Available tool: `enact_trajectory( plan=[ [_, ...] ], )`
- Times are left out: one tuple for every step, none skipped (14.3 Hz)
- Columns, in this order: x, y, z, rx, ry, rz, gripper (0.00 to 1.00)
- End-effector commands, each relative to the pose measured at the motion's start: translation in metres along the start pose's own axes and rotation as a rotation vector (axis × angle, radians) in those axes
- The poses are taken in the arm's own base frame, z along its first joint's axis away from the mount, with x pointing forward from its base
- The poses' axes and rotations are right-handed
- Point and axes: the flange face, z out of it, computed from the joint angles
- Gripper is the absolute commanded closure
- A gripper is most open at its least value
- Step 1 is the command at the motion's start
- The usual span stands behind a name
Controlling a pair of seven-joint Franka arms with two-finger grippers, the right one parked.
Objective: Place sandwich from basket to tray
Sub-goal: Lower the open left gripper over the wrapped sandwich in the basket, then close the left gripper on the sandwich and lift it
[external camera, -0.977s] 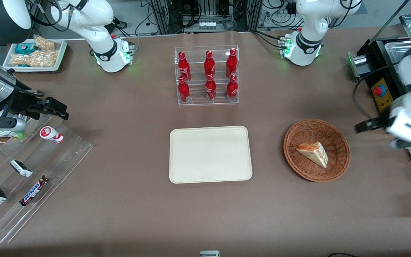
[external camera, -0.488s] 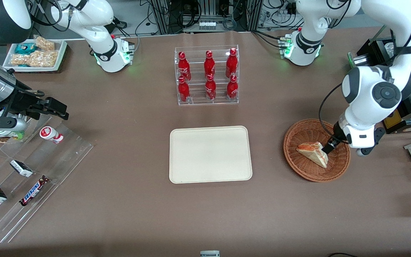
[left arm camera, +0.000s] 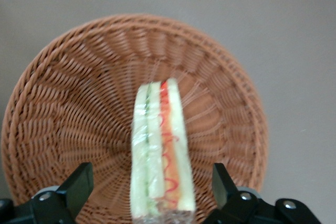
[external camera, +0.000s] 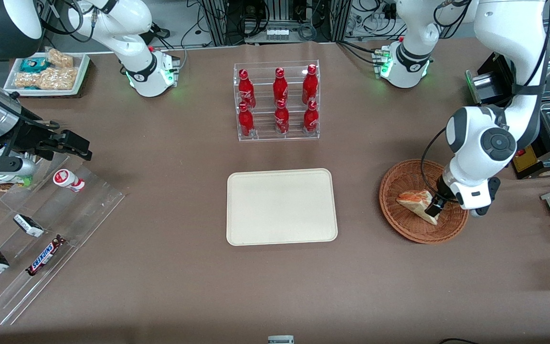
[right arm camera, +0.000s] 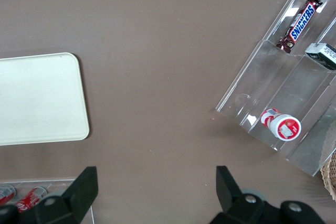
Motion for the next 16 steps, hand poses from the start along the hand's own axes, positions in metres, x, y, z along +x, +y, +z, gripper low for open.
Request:
enact_trajectory(
  plan=[
    [-0.013, 0.004, 0.0, 0.038, -0.023, -0.001, 0.0],
    [-0.013, 0.007, 0.007, 0.035, -0.022, -0.004, 0.0],
    [-0.014, 0.012, 0.013, 0.008, -0.008, -0.004, 0.0],
    [-0.018, 0.015, 0.022, 0.001, -0.003, -0.006, 0.0],
    [-0.021, 0.016, 0.034, 0.015, -0.007, -0.002, 0.02],
    [-0.023, 0.016, 0.041, 0.025, -0.011, -0.003, 0.3],
    [-0.02, 0.015, 0.04, 0.024, -0.011, -0.003, 0.77],
    [-0.019, 0.017, 0.037, 0.021, -0.01, 0.009, 0.95],
    [-0.014, 0.026, 0.026, 0.002, 0.003, 0.011, 0.99],
    [-0.014, 0.031, 0.017, 0.008, 0.002, 0.019, 1.0],
    [-0.011, 0.036, 0.003, 0.029, -0.005, 0.025, 1.0],
    [-0.008, 0.045, -0.024, 0.033, -0.007, 0.046, 1.0],
    [-0.015, 0.059, -0.052, 0.043, -0.012, 0.085, 1.0],
    [-0.028, 0.075, -0.086, 0.055, -0.018, 0.123, 1.0],
    [-0.05, 0.093, -0.113, 0.064, -0.023, 0.169, 1.0],
    [-0.079, 0.113, -0.14, 0.057, -0.02, 0.225, 1.0]
  ],
)
